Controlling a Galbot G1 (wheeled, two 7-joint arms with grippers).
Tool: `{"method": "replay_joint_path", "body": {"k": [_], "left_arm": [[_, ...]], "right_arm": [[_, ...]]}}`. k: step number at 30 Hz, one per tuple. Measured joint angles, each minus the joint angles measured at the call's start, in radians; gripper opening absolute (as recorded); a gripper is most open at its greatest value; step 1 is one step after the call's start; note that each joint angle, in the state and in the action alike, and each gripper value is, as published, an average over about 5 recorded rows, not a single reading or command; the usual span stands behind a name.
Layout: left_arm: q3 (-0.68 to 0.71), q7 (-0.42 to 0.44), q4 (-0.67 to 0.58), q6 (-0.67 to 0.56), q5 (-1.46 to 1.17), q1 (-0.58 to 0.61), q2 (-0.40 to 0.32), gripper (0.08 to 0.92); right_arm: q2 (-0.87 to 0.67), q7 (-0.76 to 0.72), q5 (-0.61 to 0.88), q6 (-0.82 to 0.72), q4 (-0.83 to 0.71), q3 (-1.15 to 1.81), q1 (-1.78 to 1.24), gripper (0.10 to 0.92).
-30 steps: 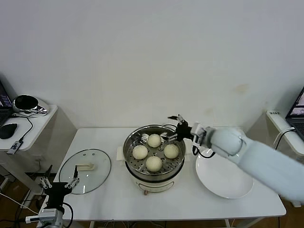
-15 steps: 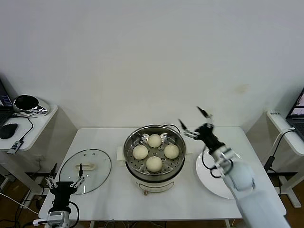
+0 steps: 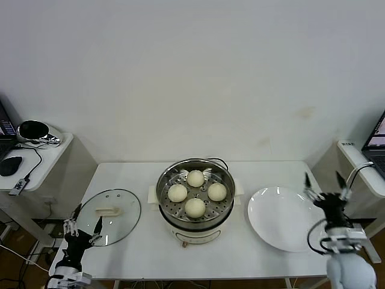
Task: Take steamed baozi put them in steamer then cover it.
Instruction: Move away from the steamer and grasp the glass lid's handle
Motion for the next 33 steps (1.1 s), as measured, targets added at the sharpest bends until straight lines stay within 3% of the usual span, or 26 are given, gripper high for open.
{"method": "replay_joint_path", "body": {"k": [11, 33], "left_arm": [[0.065, 0.027, 0.184, 0.011, 0.351, -0.143, 0.052, 0.823], [0.185, 0.028, 0.455, 0.013, 0.487, -0.407, 0.08, 0.823]], "right_arm": [[0.06, 0.033, 0.013, -0.076, 0.017, 0.132, -0.095, 0.823], [0.103, 0.041, -0.018, -0.078, 0.021, 0.199, -0.158, 0.823]]}}
